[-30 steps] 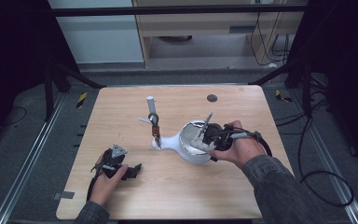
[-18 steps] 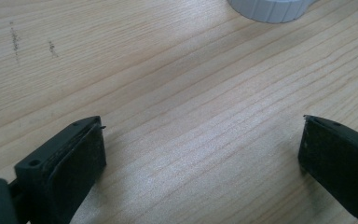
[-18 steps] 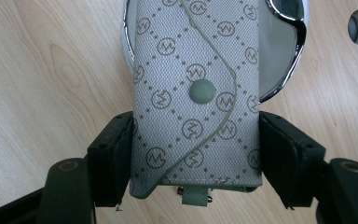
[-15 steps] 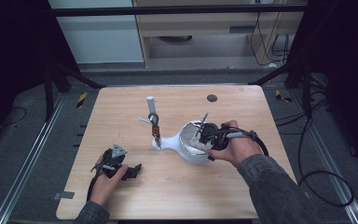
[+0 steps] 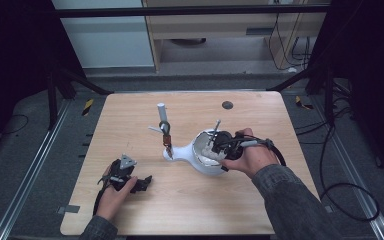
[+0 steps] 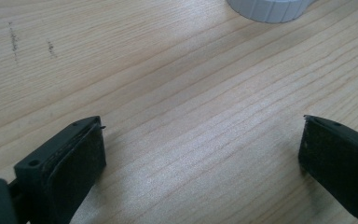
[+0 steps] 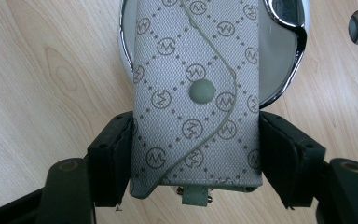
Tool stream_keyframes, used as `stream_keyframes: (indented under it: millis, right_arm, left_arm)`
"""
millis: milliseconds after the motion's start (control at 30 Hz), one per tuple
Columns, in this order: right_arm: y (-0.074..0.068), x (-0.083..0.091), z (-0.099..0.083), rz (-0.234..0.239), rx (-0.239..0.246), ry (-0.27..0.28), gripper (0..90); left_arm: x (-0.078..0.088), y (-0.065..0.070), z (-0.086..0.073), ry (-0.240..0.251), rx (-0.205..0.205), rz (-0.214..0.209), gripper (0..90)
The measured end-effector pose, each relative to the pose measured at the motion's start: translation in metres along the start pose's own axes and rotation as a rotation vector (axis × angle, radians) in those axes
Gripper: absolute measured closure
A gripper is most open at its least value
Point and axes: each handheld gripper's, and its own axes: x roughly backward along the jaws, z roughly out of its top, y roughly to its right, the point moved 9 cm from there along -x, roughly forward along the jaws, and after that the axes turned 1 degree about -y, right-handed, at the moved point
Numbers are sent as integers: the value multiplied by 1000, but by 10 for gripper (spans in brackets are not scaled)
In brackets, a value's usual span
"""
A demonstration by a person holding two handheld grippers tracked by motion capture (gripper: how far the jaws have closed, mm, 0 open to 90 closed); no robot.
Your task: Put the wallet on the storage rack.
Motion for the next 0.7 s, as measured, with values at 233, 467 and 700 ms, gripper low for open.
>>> stream_keyframes:
  millis: [233, 467, 700]
  right_arm:
    - [-1, -5, -1, 1, 9, -15, 318]
    - [2, -10, 3, -9, 5, -27, 318]
    - [4, -17, 8, -11, 0, -36, 317]
  left_arm:
    - [0, 0, 0, 0, -2, -1, 0]
    - [0, 0, 0, -1, -2, -2, 0]
    - [0, 0, 0, -1, -2, -2, 0]
